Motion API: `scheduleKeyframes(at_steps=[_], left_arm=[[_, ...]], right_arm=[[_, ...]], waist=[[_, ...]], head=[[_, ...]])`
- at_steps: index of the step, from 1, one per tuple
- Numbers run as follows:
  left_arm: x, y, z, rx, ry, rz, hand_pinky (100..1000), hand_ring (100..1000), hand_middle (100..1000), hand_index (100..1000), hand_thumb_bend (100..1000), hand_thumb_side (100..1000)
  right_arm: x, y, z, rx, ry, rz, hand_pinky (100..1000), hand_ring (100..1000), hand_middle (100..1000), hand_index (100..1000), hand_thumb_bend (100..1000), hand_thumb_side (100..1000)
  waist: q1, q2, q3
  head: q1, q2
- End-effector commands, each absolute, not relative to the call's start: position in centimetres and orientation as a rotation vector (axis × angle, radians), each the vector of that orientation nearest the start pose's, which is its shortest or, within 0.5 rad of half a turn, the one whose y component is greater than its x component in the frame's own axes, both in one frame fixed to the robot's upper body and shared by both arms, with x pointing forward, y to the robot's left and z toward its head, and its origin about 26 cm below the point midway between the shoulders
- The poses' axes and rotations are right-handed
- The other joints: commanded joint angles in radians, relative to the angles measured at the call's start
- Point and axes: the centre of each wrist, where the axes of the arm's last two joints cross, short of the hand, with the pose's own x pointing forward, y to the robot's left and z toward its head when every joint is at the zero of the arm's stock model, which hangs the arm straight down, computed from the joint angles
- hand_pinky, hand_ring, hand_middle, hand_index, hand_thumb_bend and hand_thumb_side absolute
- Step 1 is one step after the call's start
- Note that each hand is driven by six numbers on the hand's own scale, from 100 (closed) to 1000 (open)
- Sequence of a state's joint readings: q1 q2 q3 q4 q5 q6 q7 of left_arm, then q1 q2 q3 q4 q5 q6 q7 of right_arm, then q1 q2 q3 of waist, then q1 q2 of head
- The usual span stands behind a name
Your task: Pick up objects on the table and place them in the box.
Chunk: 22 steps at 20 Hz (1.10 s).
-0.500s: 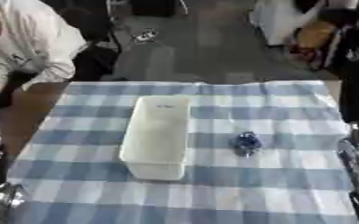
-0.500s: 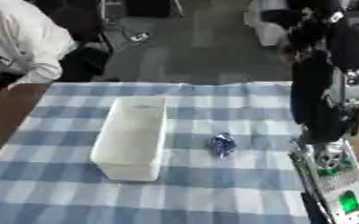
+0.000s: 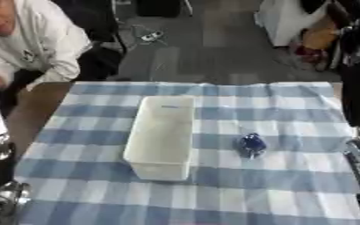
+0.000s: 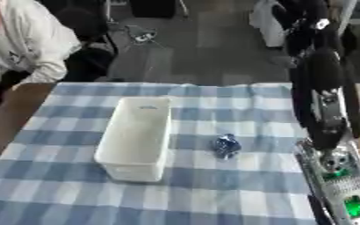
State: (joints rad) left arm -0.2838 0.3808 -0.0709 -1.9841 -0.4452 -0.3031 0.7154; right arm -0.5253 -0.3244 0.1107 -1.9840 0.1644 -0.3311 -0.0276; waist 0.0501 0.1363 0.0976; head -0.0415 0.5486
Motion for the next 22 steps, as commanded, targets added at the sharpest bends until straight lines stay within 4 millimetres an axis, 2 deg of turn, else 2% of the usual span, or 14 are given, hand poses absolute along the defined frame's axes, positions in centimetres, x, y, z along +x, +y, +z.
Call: scheduleKeyframes(at_steps=[1,7,14,18,22], left_arm=[[29.77,25.4,19.8,-0.945,3.276,-0.062,824,794,956,979,226,814],[29.77,25.4,19.8,-0.942,3.277,-0.061,825,794,956,979,223,815],[29.76,25.4,19.8,-0.942,3.278,-0.058,826,794,956,978,222,814],[29.75,25.43,19.77,-0.944,3.279,-0.055,826,794,956,978,219,816],[29.75,25.43,19.79,-0.945,3.28,-0.052,827,794,956,978,219,815]], right_arm=[[31.01,-20.96,26.23,0.203,3.286,-0.735,1000,1000,1000,1000,391,1000],[31.01,-20.97,26.23,0.231,3.274,-0.692,1000,1000,1000,1000,394,1000],[31.0,-20.88,26.2,0.247,3.267,-0.718,1000,999,1000,1000,389,1000],[30.99,-20.76,26.21,0.225,3.267,-0.722,1000,962,1000,974,374,1000],[30.98,-20.71,26.19,0.207,3.264,-0.751,1000,936,982,951,377,1000]], waist=[[0.001,-0.014,-0.001],[0.0,-0.014,0.0],[0.001,-0.013,-0.001],[0.001,-0.013,-0.002],[0.002,-0.014,-0.003]], head=[[0.014,-0.01],[0.013,-0.018],[0.015,-0.036],[-0.001,-0.091],[-0.002,-0.11]])
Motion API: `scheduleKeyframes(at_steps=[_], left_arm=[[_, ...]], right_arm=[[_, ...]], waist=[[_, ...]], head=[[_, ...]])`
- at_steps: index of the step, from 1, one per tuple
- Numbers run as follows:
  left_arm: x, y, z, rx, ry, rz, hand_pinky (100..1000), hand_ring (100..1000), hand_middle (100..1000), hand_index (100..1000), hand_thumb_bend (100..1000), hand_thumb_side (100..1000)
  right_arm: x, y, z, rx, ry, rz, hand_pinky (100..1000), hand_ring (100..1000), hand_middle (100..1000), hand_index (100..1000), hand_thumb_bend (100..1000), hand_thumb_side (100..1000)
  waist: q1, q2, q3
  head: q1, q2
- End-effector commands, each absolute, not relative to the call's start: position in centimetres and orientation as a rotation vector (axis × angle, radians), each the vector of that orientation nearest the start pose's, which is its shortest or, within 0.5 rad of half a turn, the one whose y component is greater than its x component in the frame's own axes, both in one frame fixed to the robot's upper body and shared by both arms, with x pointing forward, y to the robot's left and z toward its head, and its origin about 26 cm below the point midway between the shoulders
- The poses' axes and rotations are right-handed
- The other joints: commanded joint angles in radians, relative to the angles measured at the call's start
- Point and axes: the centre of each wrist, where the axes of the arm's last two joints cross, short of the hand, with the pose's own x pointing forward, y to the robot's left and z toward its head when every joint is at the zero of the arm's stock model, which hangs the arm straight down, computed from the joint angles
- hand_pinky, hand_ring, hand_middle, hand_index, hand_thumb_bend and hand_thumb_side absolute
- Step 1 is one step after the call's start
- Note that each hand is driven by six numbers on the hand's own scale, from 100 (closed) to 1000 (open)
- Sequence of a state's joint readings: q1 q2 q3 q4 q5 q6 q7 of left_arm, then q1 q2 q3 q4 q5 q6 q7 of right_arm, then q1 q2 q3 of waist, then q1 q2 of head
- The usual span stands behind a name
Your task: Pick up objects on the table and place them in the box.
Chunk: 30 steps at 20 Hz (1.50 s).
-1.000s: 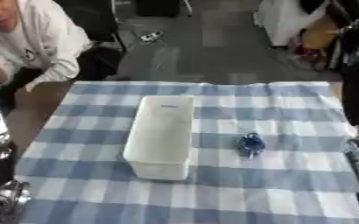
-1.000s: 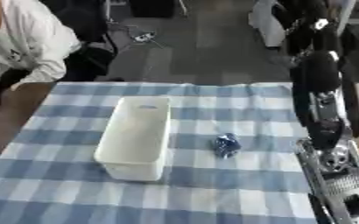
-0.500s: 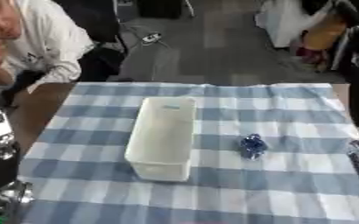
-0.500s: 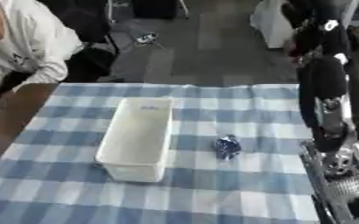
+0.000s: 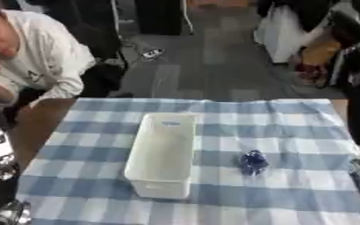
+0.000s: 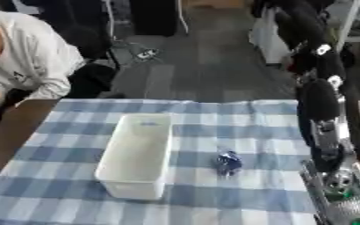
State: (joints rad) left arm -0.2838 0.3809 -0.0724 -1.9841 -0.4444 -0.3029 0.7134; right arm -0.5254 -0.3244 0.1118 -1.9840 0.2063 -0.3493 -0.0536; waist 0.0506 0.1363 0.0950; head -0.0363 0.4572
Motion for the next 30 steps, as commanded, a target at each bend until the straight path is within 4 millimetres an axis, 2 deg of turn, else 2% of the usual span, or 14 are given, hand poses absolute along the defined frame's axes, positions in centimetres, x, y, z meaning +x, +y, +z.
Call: scheduleKeyframes(at_steps=[1,2,3,4,5,7,11,14,17,22,23,24,25,30], left_arm=[[29.8,25.4,19.8,-0.944,3.28,-0.051,827,794,956,978,218,815],[29.8,25.4,19.8,-0.944,3.281,-0.05,827,794,956,978,218,815],[29.8,25.4,19.8,-0.944,3.282,-0.051,827,794,956,978,221,813],[29.7,25.4,19.7,-0.947,3.285,-0.058,828,794,956,978,220,813],[29.7,25.4,19.7,-0.949,3.286,-0.059,828,795,955,977,223,810],[29.7,25.5,19.6,-0.949,3.291,-0.047,829,795,955,976,225,808],[29.7,25.5,19.5,-0.943,3.298,-0.027,829,796,954,976,229,804],[29.6,25.5,19.4,-0.942,3.302,-0.019,829,796,954,977,230,804],[29.6,25.5,19.3,-0.941,3.306,-0.01,829,795,954,977,229,804],[29.6,25.5,19.2,-0.938,3.316,0.011,829,794,954,977,225,807],[29.5,25.5,19.2,-0.937,3.317,0.012,829,794,954,977,226,806],[29.5,25.5,19.2,-0.936,3.319,0.015,829,794,954,977,223,808],[29.5,25.5,19.1,-0.935,3.321,0.017,829,794,954,977,222,808],[29.5,25.5,19.1,-0.936,3.326,0.022,829,793,955,977,215,811]], right_arm=[[31.0,-20.7,26.2,0.207,3.262,-0.765,1000,918,966,942,387,1000],[31.0,-20.7,26.2,0.209,3.259,-0.785,1000,925,970,944,382,1000],[31.0,-20.7,26.1,0.21,3.257,-0.807,995,893,945,932,403,1000],[30.9,-20.6,25.9,0.217,3.252,-0.86,997,896,948,934,398,1000],[31.0,-20.5,25.9,0.232,3.246,-0.908,983,873,935,929,434,1000],[31.9,-20.6,25.8,0.318,3.208,-1.055,970,857,924,924,452,1000],[35.8,-21.7,24.9,0.583,3.073,-1.324,936,836,915,921,470,1000],[38.5,-23.0,23.8,0.744,2.967,-1.45,919,829,910,921,476,1000],[40.4,-24.1,22.9,0.841,2.881,-1.528,900,823,903,920,483,1000],[42.6,-25.5,21.4,0.995,2.716,-1.719,887,831,907,943,574,1000],[42.9,-25.6,21.1,1.009,2.699,-1.735,888,831,909,939,560,1000],[43.1,-25.8,20.7,1.032,2.668,-1.774,888,831,906,951,620,1000],[43.4,-26.0,20.4,1.053,2.637,-1.812,890,831,908,953,629,1000],[44.4,-26.9,19.0,1.137,2.54,-1.931,898,832,921,960,698,1000]], waist=[[0.001,-0.015,0.0],[0.002,-0.015,0.002],[0.003,-0.017,0.004],[0.004,-0.022,0.008],[0.004,-0.026,0.01],[0.001,-0.039,0.014],[-0.007,-0.059,0.021],[-0.013,-0.068,0.027],[-0.018,-0.074,0.03],[-0.024,-0.084,0.033],[-0.024,-0.084,0.033],[-0.024,-0.085,0.034],[-0.024,-0.086,0.034],[-0.023,-0.084,0.033]], head=[[-0.005,-0.021],[-0.004,-0.022],[-0.003,-0.022],[0.005,-0.024],[0.012,-0.023],[0.025,-0.015],[0.032,-0.004],[0.063,0.031],[0.082,0.056],[0.047,0.088],[0.045,0.089],[0.036,0.092],[0.029,0.093],[0.03,0.102]])
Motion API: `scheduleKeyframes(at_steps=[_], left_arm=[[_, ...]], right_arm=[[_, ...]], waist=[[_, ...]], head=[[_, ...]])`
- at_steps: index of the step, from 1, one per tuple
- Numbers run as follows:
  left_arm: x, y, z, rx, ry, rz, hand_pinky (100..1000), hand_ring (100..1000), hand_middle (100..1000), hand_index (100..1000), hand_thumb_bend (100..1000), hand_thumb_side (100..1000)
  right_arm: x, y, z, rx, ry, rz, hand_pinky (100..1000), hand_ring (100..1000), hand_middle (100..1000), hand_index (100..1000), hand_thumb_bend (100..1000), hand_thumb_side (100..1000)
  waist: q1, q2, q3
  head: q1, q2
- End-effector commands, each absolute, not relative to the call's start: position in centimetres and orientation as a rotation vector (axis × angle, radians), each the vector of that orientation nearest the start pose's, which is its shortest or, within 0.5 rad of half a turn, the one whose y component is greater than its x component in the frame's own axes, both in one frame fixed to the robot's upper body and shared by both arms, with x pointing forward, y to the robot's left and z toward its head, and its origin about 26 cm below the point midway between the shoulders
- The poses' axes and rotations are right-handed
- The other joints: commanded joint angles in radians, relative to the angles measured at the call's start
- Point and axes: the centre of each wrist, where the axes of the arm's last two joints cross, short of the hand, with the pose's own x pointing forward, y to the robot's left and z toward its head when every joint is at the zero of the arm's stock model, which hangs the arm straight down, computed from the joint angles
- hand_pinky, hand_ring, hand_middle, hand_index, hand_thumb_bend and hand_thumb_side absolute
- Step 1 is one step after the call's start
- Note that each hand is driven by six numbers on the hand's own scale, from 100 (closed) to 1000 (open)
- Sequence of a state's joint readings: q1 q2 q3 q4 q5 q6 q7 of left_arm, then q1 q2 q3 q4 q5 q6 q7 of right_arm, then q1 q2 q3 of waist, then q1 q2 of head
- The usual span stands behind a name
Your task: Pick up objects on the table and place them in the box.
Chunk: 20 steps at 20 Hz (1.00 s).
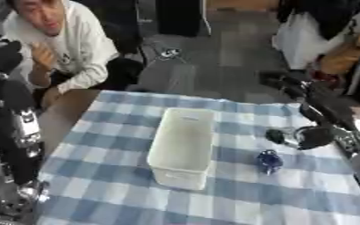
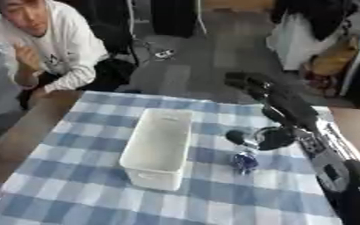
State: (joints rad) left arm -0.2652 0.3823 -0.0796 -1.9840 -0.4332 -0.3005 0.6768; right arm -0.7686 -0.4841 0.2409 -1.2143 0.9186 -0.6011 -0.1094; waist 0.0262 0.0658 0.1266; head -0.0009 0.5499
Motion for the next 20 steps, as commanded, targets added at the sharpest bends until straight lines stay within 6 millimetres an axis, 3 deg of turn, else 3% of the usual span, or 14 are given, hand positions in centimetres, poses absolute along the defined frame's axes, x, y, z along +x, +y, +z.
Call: scheduleKeyframes(at_steps=[1,9,20], left_arm=[[29.5,25.5,19.1,-0.936,3.326,0.023,829,793,955,977,213,811],[29.5,25.5,19.1,-0.936,3.327,0.026,830,793,955,977,206,814],[29.6,25.4,19.2,-0.925,3.329,0.03,831,793,955,977,198,815]], right_arm=[[44.7,-27.1,18.6,1.157,2.537,-1.944,897,833,925,960,713,1000],[45.7,-28.5,15.9,1.286,2.449,-2.083,874,834,929,963,780,1000],[45.8,-27.9,13.4,1.207,2.389,-2.199,850,831,921,961,734,1000]], waist=[[0.001,-0.013,0.001],[0.003,-0.009,0.0],[0.003,-0.005,0.004]], head=[[-0.005,0.01],[-0.001,0.004],[0.014,-0.002]])
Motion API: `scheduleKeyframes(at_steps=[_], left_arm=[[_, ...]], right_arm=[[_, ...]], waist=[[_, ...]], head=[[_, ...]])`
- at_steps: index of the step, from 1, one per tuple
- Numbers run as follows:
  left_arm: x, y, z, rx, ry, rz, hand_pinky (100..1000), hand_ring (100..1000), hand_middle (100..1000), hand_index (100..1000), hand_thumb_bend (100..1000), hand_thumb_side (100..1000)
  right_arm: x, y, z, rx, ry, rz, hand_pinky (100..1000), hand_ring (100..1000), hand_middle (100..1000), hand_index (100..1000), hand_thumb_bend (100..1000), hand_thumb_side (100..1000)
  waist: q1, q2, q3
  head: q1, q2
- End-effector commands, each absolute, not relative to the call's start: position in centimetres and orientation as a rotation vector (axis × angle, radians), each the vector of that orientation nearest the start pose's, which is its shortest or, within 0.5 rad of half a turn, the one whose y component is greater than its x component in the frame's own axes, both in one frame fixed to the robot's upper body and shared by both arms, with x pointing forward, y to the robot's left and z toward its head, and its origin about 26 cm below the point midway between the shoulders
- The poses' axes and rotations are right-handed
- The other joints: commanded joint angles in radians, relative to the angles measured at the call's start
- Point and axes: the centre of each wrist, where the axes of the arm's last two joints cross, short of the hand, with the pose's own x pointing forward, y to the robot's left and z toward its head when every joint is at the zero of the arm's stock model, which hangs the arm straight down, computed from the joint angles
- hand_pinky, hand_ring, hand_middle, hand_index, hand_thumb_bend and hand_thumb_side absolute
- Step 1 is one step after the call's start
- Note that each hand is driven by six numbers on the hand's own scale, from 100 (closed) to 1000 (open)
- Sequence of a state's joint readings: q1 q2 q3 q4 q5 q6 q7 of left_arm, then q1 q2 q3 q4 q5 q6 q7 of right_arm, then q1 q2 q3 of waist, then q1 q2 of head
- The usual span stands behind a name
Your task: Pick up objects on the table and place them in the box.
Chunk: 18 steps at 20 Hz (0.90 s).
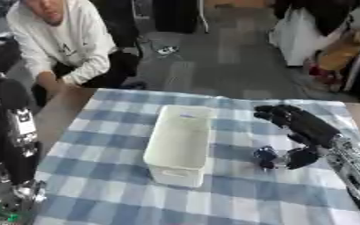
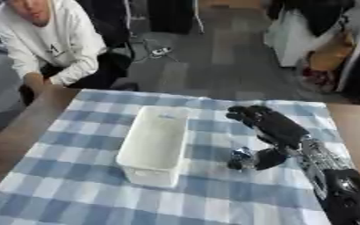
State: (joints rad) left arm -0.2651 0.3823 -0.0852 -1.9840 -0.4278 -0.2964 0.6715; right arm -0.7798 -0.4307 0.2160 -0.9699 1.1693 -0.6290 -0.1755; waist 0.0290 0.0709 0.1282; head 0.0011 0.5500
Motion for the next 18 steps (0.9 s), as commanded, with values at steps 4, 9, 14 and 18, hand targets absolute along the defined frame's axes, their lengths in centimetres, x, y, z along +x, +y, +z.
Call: scheduleKeyframes(at_steps=[4,9,14,18], left_arm=[[29.6,25.3,19.2,-0.921,3.33,0.03,831,793,955,977,197,814],[29.6,25.2,19.3,-0.913,3.33,0.029,831,793,956,978,195,815],[29.7,25.1,19.4,-0.903,3.329,0.023,831,793,956,978,192,816],[29.7,25.0,19.4,-0.898,3.331,0.023,831,792,956,978,189,818]], right_arm=[[45.7,-27.6,12.9,1.182,2.374,-2.216,845,829,920,961,731,1000],[45.9,-27.6,12.5,1.208,2.353,-2.227,822,823,913,959,723,1000],[46.1,-28.3,11.3,1.269,2.326,-2.256,713,777,870,938,728,1000],[46.2,-29.0,10.4,1.282,2.358,-2.242,673,733,830,927,722,1000]], waist=[[0.0,-0.009,0.005],[0.001,-0.006,0.008],[0.002,-0.001,0.011],[0.002,0.005,0.012]], head=[[0.023,-0.007],[0.032,-0.014],[0.036,-0.027],[0.024,-0.033]])
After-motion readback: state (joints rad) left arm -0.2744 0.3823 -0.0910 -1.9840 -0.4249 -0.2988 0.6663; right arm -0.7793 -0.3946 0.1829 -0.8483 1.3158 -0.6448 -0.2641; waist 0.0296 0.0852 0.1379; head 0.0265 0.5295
